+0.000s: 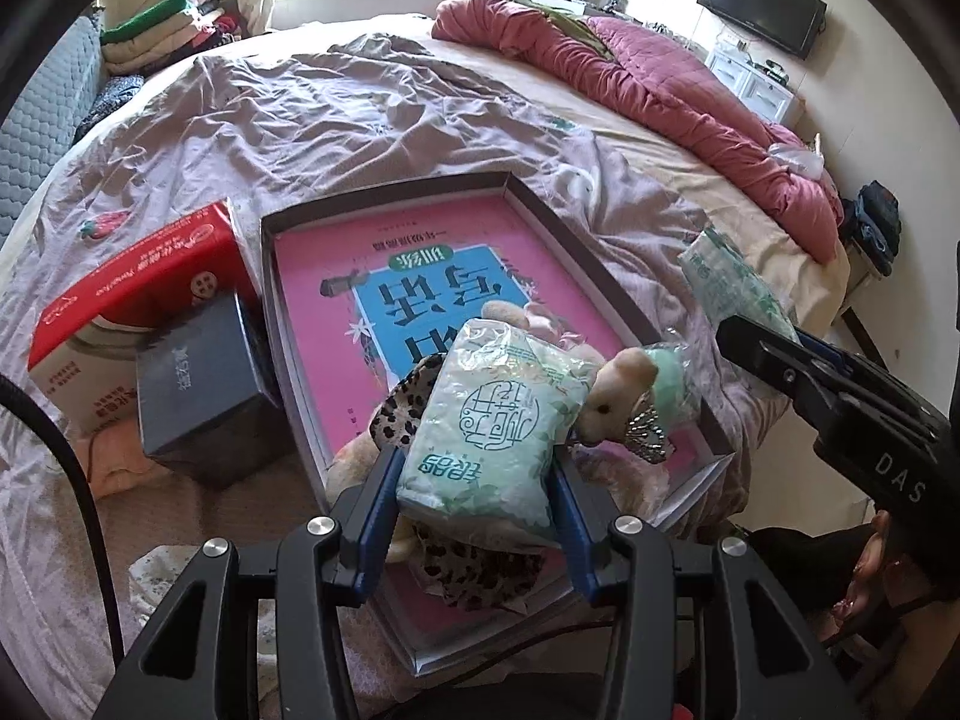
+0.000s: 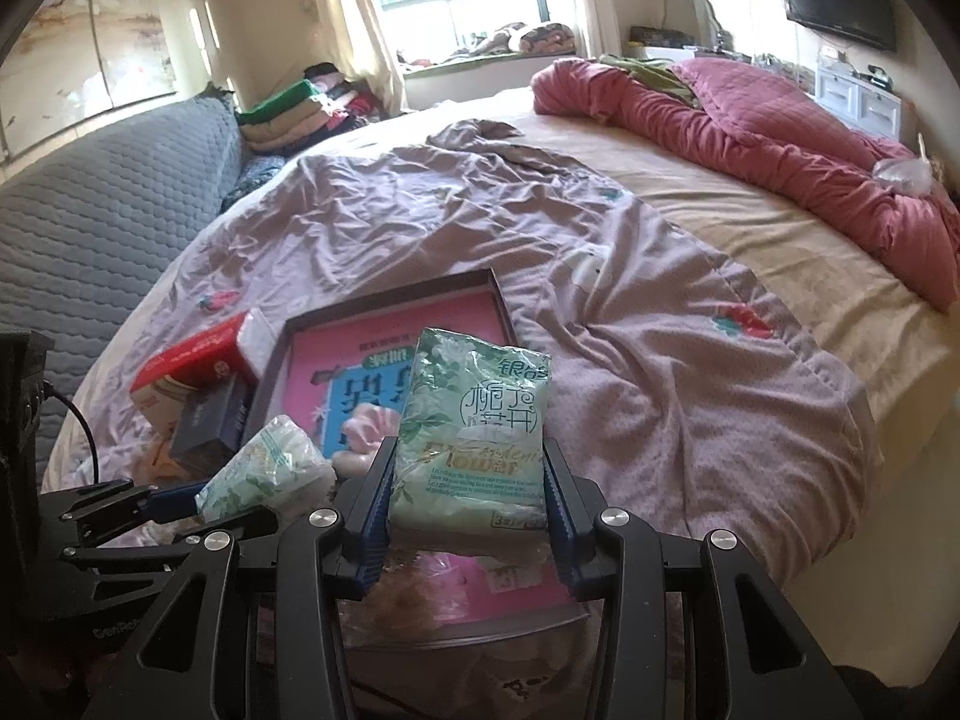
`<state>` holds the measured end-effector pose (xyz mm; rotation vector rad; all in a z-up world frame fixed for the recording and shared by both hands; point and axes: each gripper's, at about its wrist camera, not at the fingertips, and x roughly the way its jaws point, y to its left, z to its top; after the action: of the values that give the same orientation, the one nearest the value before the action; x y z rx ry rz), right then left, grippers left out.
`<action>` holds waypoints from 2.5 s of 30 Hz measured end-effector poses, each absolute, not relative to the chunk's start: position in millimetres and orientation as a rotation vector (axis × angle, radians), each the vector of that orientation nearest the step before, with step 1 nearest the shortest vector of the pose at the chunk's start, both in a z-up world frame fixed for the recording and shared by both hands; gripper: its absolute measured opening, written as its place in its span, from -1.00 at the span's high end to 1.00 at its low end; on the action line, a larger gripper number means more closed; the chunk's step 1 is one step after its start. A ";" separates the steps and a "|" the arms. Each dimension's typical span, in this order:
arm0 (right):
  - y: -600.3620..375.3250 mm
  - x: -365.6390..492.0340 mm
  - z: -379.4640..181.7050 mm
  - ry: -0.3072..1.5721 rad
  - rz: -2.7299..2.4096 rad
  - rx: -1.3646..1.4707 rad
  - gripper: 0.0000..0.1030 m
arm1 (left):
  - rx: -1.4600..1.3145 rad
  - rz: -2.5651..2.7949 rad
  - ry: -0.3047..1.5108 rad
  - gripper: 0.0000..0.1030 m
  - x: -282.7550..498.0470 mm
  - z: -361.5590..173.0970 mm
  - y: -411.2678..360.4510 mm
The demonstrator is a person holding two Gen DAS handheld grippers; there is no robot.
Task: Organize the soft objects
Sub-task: 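Carry the tissue packet with the left gripper over the tray while the right carries its packet there, then lower both grippers into the tray and open them to release the tissue packets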
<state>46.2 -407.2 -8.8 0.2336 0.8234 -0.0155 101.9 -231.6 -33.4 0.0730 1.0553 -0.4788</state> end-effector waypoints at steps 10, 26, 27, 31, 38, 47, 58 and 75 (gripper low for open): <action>-408.3 54.4 -27.5 0.860 -0.029 0.212 0.12 | 0.065 -0.463 1.067 0.07 109.9 -44.6 -228.6; -381.6 79.1 -53.0 0.921 0.053 0.205 0.10 | 0.040 -0.440 1.061 0.07 117.5 -46.4 -216.7; -380.5 80.7 -56.2 0.932 0.053 0.203 0.10 | 0.040 -0.438 1.062 0.07 117.4 -46.7 -216.4; -381.9 79.3 -58.3 0.925 0.047 0.213 0.09 | 0.038 -0.440 1.062 0.06 117.6 -46.9 -216.3; -380.7 77.3 -56.3 0.907 0.049 0.227 0.07 | 0.032 -0.442 1.060 0.06 119.1 -47.2 -216.9; -381.2 75.6 -56.0 0.913 0.053 0.247 0.04 | 0.031 -0.445 1.061 0.06 118.1 -46.5 -217.2; -380.5 69.1 -49.8 0.895 0.050 0.239 -0.12 | 0.010 -0.457 1.065 0.05 118.7 -47.2 -218.6; -388.1 60.4 -42.1 0.882 0.028 0.246 -0.14 | 0.024 -0.494 1.042 -0.14 115.3 -39.6 -227.0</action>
<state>60.4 -388.1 -42.1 0.2464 0.8816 0.0279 115.3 -227.0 -39.6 0.0240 1.0417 -0.4941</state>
